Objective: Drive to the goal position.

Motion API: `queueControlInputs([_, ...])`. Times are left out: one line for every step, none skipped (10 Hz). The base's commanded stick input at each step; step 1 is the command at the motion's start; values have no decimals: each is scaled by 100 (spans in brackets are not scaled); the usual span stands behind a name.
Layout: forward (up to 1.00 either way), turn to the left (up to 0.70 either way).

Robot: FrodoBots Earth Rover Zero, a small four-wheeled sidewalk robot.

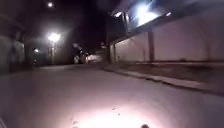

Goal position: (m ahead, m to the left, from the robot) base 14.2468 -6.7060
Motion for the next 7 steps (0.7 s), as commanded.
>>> queueControlInputs([70, 0])
queueControlInputs([70, 0])
queueControlInputs([70, 0])
queueControlInputs([70, 0])
queueControlInputs([70, 0])
queueControlInputs([70, 0])
queueControlInputs([70, 0])
